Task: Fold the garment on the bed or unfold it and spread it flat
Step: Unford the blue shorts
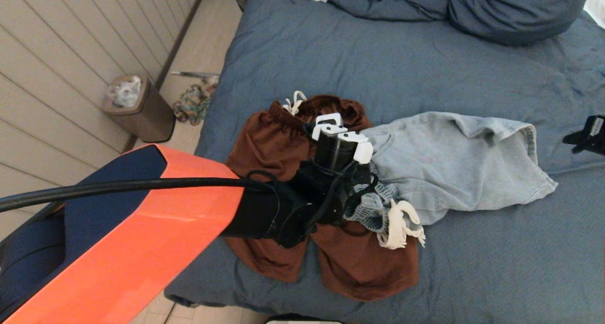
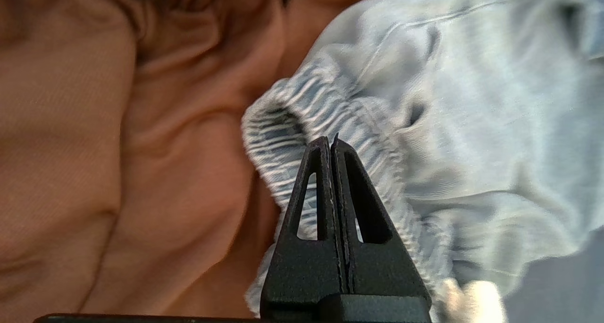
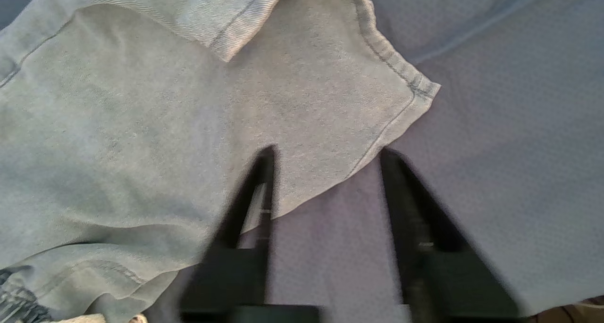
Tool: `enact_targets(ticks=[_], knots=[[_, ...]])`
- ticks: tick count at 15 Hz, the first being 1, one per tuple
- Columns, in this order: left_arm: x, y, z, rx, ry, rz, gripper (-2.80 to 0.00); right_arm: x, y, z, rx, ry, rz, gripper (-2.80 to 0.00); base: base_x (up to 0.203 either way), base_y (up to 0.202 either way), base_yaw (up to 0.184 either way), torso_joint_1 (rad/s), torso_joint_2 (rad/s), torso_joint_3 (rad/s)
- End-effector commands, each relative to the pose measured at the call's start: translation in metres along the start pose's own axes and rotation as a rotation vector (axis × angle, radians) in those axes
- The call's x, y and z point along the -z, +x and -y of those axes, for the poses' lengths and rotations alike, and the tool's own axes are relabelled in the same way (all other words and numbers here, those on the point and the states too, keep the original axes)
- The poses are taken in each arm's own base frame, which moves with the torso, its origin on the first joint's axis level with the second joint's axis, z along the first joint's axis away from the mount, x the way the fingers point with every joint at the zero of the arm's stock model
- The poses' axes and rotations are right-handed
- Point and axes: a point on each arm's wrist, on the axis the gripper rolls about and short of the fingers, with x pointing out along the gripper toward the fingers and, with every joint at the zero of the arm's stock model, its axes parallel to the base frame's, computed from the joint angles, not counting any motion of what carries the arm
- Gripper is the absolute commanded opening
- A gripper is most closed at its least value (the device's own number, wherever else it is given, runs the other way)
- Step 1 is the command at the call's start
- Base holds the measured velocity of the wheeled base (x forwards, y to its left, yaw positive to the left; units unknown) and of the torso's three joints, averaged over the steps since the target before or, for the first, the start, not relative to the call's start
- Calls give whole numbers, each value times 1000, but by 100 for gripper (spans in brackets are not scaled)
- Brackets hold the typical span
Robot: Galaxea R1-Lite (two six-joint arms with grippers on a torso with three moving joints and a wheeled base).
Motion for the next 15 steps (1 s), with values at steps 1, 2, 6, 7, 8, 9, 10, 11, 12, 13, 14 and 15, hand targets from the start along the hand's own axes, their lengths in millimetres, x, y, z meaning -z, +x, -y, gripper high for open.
enact_targets(ticks=[1, 2, 6, 7, 8, 9, 10, 11, 12, 13, 14, 15], knots=[[11, 8, 0, -10, 8, -16, -280, -4, 2, -3, -11, -6, 9, 0, 0, 0, 0, 0, 0, 0], [13, 12, 1, -11, 8, -19, -280, -6, 4, -3, -12, -7, 14, 0, 0, 0, 0, 0, 0, 0], [22, 27, 6, -16, 15, -28, -280, -6, 5, -4, -15, -15, 12, 0, 0, 0, 0, 0, 0, 0], [24, 31, 6, -21, 16, -26, -280, -4, 8, -3, -14, -15, 2, 0, 0, 0, 0, 0, 0, 0], [28, 36, 5, -31, 22, -32, -280, -3, 10, -3, -18, -15, -5, 0, 0, 0, 0, 0, 0, 0], [28, 38, 2, -43, 28, -32, -280, -4, 10, -4, -22, -17, -1, 0, 0, 0, 0, 0, 0, 0], [28, 37, 1, -57, 55, -46, -280, -4, 12, -6, -29, -20, -3, 0, 0, 0, 0, 0, 0, 0], [25, 36, -1, -83, 81, -54, -280, -4, 12, -7, -33, -23, -2, 0, 0, 0, 0, 0, 0, 0], [24, 37, -2, -110, 89, -45, -280, -4, 12, -9, -38, -25, -2, 0, 0, 0, 0, 0, 0, 0], [24, 37, -2, -142, 103, -30, 0, -5, 12, -10, -43, -29, 0, 0, 0, 0, 0, 0, 0, 0], [21, 36, -2, -153, 105, -19, 0, -5, 12, -14, -53, -36, 0, 0, 0, 0, 0, 0, 0, 0], [18, 36, -2, -152, 100, -11, 0, -5, 12, -14, -56, -38, 0, 0, 0, 0, 0, 0, 0, 0]])
